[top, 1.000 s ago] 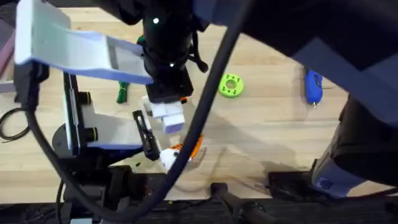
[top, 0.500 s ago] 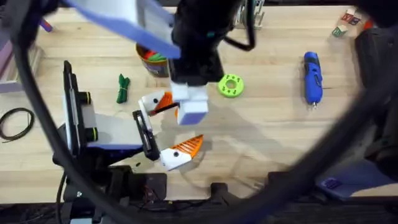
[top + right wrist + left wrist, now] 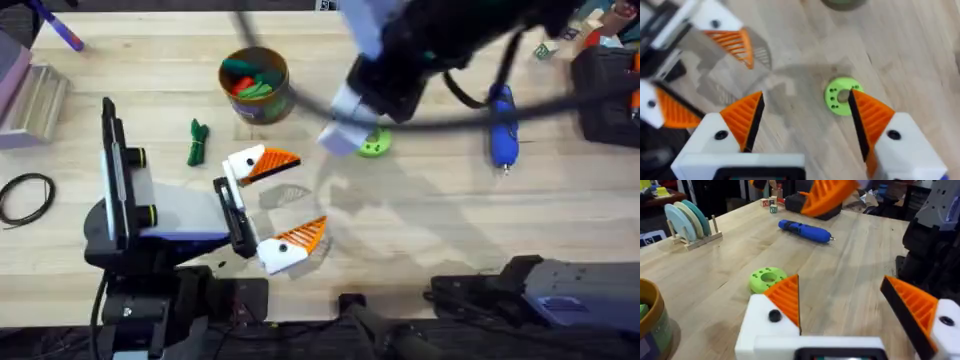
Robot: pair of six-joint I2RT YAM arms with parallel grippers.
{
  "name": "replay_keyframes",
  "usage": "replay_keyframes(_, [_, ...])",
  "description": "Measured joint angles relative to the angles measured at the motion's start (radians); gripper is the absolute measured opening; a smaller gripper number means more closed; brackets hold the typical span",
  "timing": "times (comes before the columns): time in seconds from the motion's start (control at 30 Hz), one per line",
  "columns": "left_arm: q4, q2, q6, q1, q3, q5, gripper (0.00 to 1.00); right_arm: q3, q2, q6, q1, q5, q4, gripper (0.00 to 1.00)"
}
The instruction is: Pick up the gripper from the table and insert it into the empty holder that is missing its gripper. Then pick up a screw, insert it into the mounting hole, and use the screwdriver to tighten it. Finally, clean up the table by picking up the vegetable and placing it into the bucket.
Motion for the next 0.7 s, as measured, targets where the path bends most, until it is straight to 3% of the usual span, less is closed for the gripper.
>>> replay_keyframes(0.33, [0.000, 0.000, 0.000, 0.000, 0.000, 0.000, 0.985, -0.107, -0.095, 0.425, -0.151, 0.083, 0.086, 0.992])
replay_keyframes(0.53, [0.000, 0.000, 0.000, 0.000, 0.000, 0.000, 0.985, -0.263, -0.183, 0.635, -0.172, 0.160, 0.199, 0.991])
replay_keyframes(0.7, [0.000, 0.000, 0.000, 0.000, 0.000, 0.000, 0.985, -0.293, -0.189, 0.712, -0.176, 0.178, 0.205, 0.991])
